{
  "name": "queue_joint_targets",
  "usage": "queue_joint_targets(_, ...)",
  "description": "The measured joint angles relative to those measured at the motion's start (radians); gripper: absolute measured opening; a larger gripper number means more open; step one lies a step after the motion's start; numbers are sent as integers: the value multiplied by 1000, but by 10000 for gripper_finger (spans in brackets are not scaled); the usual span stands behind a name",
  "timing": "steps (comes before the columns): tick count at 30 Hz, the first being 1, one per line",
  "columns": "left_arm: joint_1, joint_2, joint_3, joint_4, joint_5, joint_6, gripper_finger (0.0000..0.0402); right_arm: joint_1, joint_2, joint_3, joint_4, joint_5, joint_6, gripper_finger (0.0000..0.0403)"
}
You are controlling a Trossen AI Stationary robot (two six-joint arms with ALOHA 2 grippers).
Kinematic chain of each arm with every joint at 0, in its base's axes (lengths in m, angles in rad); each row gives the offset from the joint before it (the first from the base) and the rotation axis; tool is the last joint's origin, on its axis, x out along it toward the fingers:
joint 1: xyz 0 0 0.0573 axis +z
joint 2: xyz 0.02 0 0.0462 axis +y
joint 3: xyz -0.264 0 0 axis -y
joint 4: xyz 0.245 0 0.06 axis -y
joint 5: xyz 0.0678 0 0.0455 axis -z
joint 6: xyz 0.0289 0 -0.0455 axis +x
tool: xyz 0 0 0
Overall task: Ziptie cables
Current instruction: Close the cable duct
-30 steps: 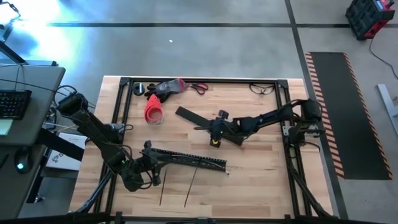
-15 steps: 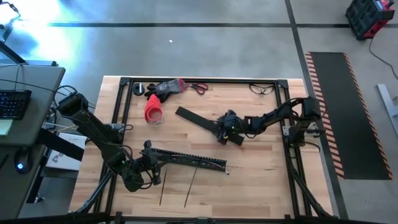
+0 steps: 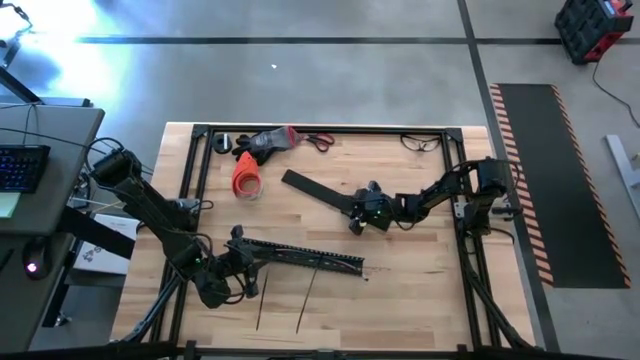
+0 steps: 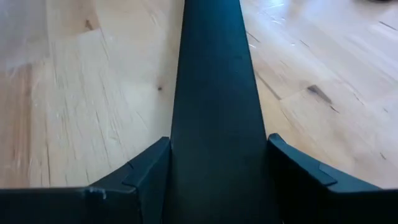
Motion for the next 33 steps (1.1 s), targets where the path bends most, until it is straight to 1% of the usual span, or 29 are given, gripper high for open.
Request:
queue_joint_targets(3,0,0,0,9,0,0,71,19,0,0,1,27,16,207)
queue_joint_targets(7,0,0,0,22,-4,1,71,32,-12,-5,8,33,31,207)
queue_joint_targets(11,0,-13,0,37,-4,10,71,55,-76,-12,-35,28,34,207)
queue_joint_targets(15,-1,-89,21,-15,12,9,71,85,-165,-20,-75,-28,16,207)
queue_joint_targets(19,-1,-208,50,-138,42,8,71,125,-258,-8,-75,-9,7,207)
queue_joint_targets(21,-1,-270,49,-193,57,8,71,151,-283,11,-116,9,7,207)
queue_joint_targets(23,0,-326,49,-227,73,8,71,177,-297,50,-160,11,5,207)
queue_joint_targets(27,0,-416,49,-292,130,-9,70,237,-288,196,-288,18,5,207)
queue_joint_targets(30,6,-484,50,-379,234,-72,61,270,-241,342,-435,25,9,207)
queue_joint_targets(33,35,-531,76,-525,340,-172,44,289,-178,496,-545,25,34,207)
